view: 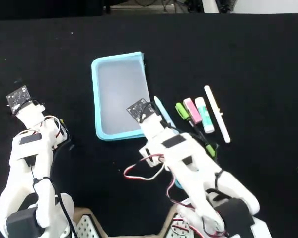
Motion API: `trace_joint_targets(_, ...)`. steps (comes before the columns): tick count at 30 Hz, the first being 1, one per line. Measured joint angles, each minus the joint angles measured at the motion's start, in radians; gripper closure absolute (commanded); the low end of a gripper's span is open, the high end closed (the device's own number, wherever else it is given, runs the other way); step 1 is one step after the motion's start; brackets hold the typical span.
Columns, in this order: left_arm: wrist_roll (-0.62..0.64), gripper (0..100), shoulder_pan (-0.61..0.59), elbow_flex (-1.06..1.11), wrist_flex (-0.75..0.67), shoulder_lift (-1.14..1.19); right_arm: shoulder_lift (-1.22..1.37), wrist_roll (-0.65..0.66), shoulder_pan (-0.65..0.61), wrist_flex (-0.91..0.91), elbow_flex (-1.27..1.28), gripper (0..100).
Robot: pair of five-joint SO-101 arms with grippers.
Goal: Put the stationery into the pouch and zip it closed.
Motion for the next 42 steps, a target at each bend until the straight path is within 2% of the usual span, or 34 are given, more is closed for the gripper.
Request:
trace_joint_targets(5, 0.000, 84, 0.000, 0.000, 0.000, 0.000, 0.023, 0.000, 0.002, 0.011, -0.025, 99.2)
trace_joint_targets(13, 0.000, 84, 0.000, 0.000, 0.000, 0.000, -0.057, 0.000, 0.006, -0.017, 0.014, 98.8)
trace_joint_targets(16, 0.000, 84, 0.017, -0.040, 0.009, 0.002, -0.117, 0.000, 0.061, -0.017, 0.015, 98.8)
trace_joint_targets(20, -0.008, 84, 0.100, -0.140, 0.072, 0.002, -0.215, 0.005, 0.123, -0.020, 0.057, 98.8)
trace_joint_targets(26, -0.169, 84, 0.249, -0.288, 0.130, 0.011, -0.376, 0.006, 0.126, -0.020, 0.143, 98.8)
trace_joint_targets(34, -0.224, 84, 0.470, -0.311, 0.130, 0.012, -0.548, 0.006, 0.126, -0.020, 0.187, 98.8)
trace_joint_targets(38, -0.325, 84, 0.500, -0.253, 0.130, 0.012, -0.615, 0.006, 0.126, 0.017, 0.184, 98.8)
trace_joint_targets(42, -0.341, 84, 0.483, -0.199, 0.130, 0.014, -0.635, 0.006, 0.083, 0.075, 0.110, 98.8)
